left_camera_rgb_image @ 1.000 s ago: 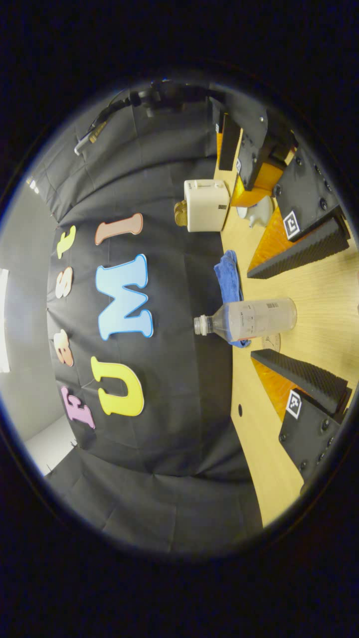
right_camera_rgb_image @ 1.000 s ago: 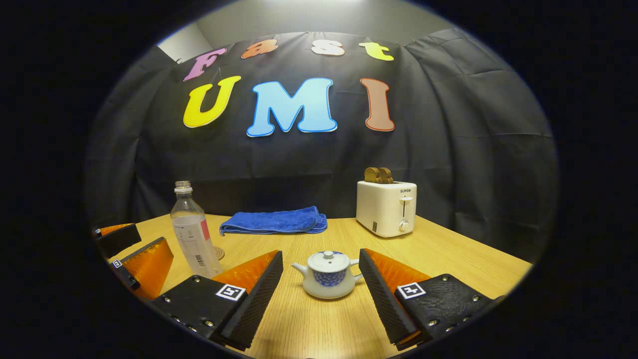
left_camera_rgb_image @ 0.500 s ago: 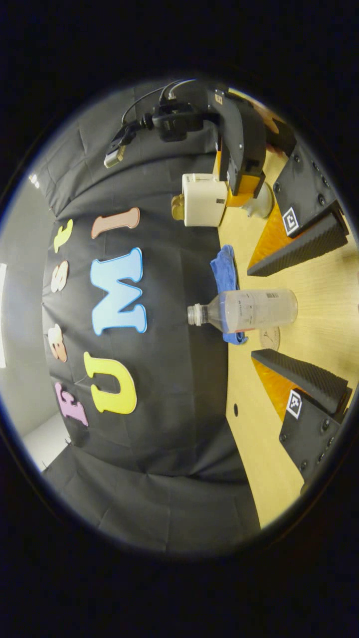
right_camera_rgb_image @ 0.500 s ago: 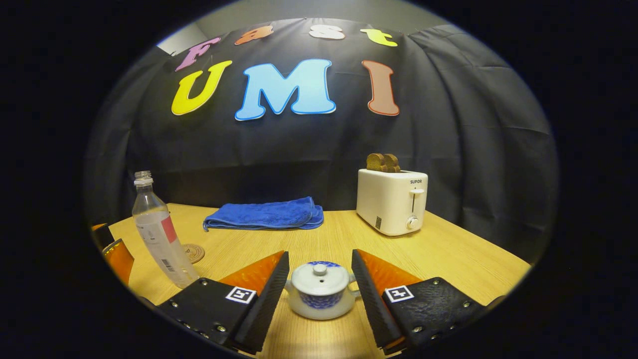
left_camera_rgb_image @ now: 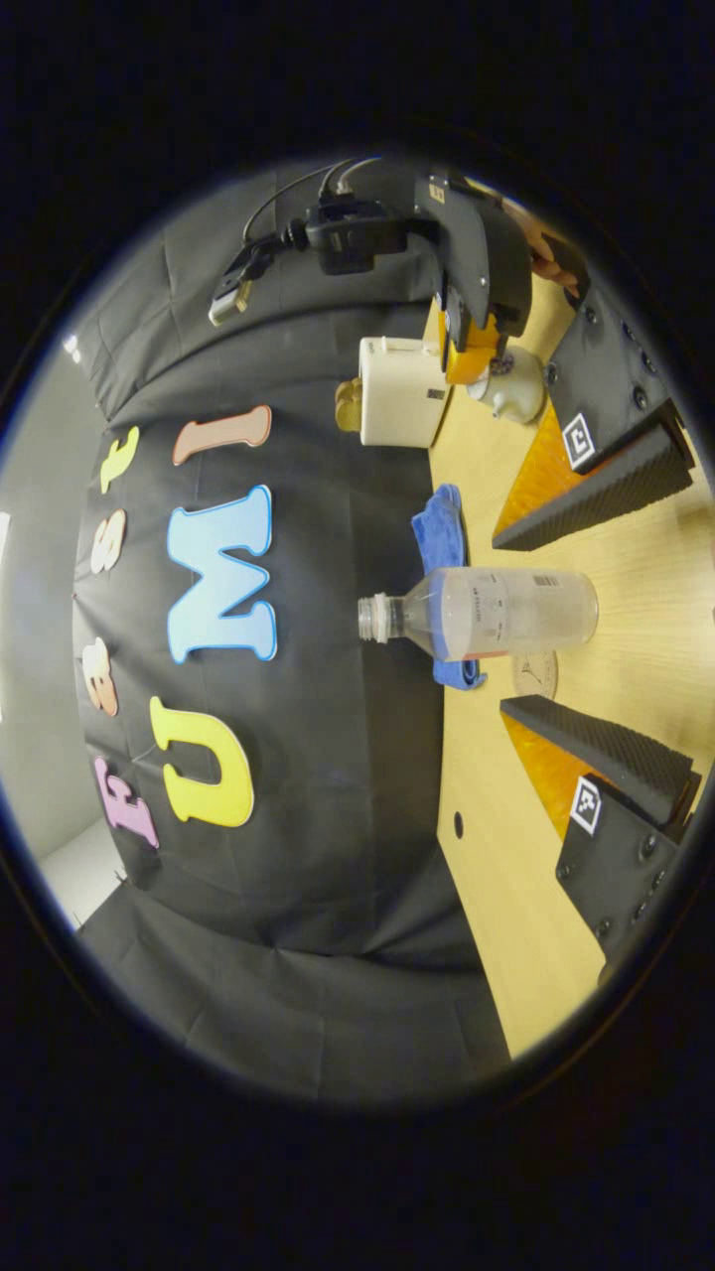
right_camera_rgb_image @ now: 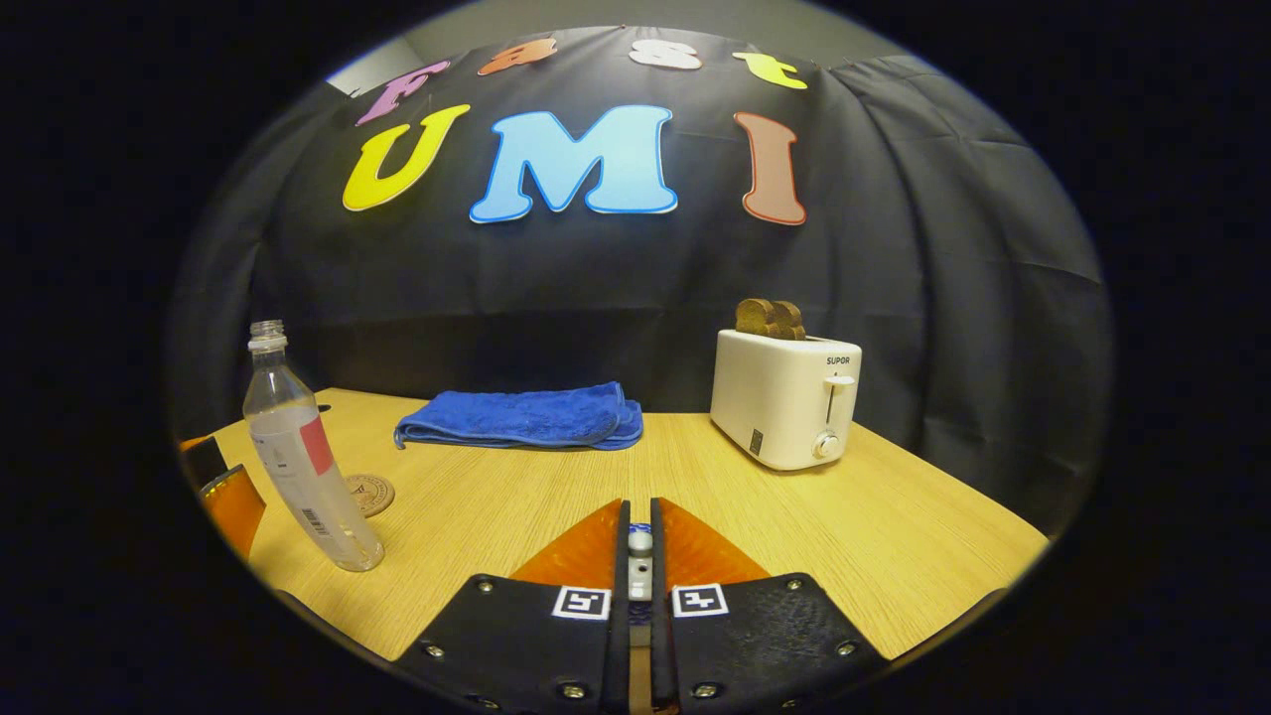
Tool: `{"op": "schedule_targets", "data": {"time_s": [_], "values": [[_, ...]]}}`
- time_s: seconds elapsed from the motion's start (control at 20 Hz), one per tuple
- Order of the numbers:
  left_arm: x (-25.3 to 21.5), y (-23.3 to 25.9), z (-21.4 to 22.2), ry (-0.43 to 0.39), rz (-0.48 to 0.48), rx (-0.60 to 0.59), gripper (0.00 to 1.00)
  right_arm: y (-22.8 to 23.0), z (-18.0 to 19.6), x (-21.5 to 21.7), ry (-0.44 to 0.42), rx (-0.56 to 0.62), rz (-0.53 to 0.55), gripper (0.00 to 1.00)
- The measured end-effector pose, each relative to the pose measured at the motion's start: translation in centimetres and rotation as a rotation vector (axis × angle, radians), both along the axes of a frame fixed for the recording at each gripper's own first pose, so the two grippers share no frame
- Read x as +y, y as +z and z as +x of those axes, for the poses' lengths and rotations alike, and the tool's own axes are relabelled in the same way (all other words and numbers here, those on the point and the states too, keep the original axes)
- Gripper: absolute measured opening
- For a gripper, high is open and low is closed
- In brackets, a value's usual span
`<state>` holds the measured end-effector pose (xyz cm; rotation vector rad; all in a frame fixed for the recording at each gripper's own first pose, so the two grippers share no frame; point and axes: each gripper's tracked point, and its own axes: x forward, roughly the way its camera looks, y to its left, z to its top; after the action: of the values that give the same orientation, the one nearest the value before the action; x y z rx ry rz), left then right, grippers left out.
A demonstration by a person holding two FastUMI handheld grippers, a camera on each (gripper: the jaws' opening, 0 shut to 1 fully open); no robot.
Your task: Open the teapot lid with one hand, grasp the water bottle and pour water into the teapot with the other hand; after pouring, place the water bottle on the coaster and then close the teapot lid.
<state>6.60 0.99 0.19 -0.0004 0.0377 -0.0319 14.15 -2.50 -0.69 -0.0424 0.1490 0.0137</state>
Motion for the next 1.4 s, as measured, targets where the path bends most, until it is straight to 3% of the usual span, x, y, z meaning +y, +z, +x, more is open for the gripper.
{"op": "schedule_targets", "data": {"time_s": [0.4, 0.8, 1.05, 1.4], "values": [[-0.5, 0.0, 0.3, -0.003, -0.009, -0.002, 1.00, 2.2, -1.0, 0.4, 0.030, -0.068, 0.025, 0.08], [-0.8, 0.0, 1.6, 0.002, -0.018, 0.012, 1.00, 3.5, -6.9, 0.6, 0.059, -0.120, 0.038, 0.08], [-1.7, -0.7, 4.5, -0.012, -0.022, 0.039, 1.00, 2.6, -8.6, 1.1, 0.092, -0.117, -0.005, 0.08], [-1.2, -1.5, 7.9, -0.006, -0.049, 0.061, 1.00, 2.6, -11.4, 2.1, 0.143, -0.115, 0.028, 0.08]]}}
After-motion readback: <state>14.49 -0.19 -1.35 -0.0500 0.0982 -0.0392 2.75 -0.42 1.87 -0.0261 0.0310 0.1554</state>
